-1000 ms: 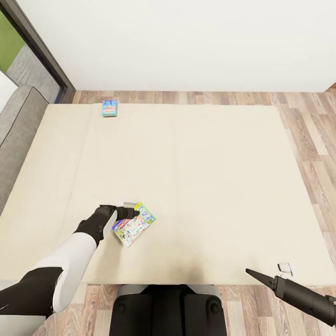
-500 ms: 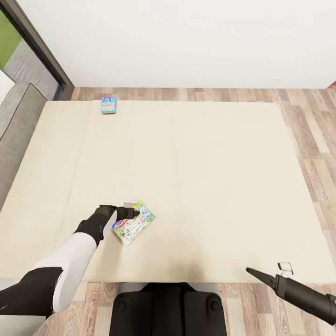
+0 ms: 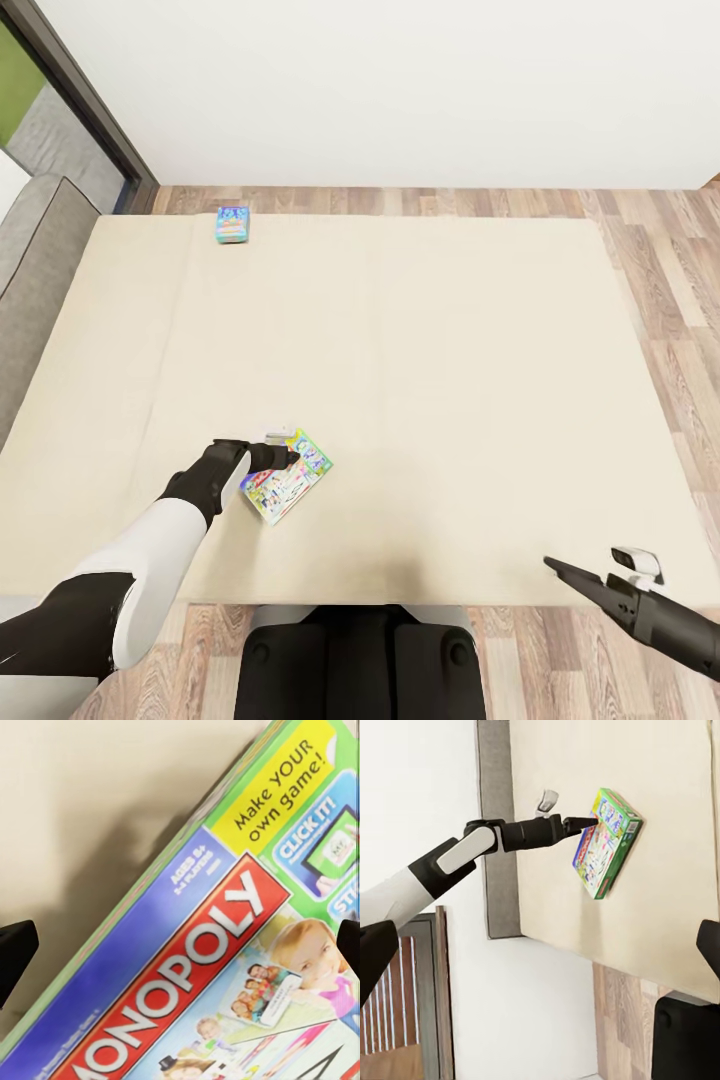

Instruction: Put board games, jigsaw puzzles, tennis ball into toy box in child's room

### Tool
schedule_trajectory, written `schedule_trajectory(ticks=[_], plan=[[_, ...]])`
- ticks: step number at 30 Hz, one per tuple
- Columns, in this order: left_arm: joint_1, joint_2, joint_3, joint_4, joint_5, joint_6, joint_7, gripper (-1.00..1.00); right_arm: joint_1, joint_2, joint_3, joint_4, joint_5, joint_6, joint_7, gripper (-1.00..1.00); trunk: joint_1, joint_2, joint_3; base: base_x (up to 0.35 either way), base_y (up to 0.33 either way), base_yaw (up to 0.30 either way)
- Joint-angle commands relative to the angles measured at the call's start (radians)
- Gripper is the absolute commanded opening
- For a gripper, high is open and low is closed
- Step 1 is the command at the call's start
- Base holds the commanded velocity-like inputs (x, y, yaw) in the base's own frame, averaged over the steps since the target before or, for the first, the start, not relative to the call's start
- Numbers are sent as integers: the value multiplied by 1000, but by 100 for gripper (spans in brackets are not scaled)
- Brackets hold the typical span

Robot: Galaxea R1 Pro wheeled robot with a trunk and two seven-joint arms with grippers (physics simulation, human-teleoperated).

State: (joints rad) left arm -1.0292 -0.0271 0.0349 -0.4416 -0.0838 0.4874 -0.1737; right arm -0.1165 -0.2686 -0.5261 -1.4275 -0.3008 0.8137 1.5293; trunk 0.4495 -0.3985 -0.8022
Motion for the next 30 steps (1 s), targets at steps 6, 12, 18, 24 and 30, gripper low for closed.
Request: schedule_trajectory(ticks=[6,12,18,24,30], plan=[[0,-1,4,-2,-23,5,-35,100,0,0,-10,-1,1,9,15,100,1,-2,-1,0,0,0],[1,-1,4,-2,-32,5,-51,100,0,0,-12,-1,8,9,17,100,1,-2,-1,0,0,0],[2,3,4,-2,-33,5,-54,100,0,1,-12,0,17,8,17,100,1,-2,-1,0,0,0],[3,6,4,-2,-34,5,-55,100,0,1,-12,1,19,8,17,100,1,-2,-6,0,0,0],[4,13,3,-2,-34,5,-55,100,0,2,-12,1,20,7,17,100,1,-2,-14,0,0,0]])
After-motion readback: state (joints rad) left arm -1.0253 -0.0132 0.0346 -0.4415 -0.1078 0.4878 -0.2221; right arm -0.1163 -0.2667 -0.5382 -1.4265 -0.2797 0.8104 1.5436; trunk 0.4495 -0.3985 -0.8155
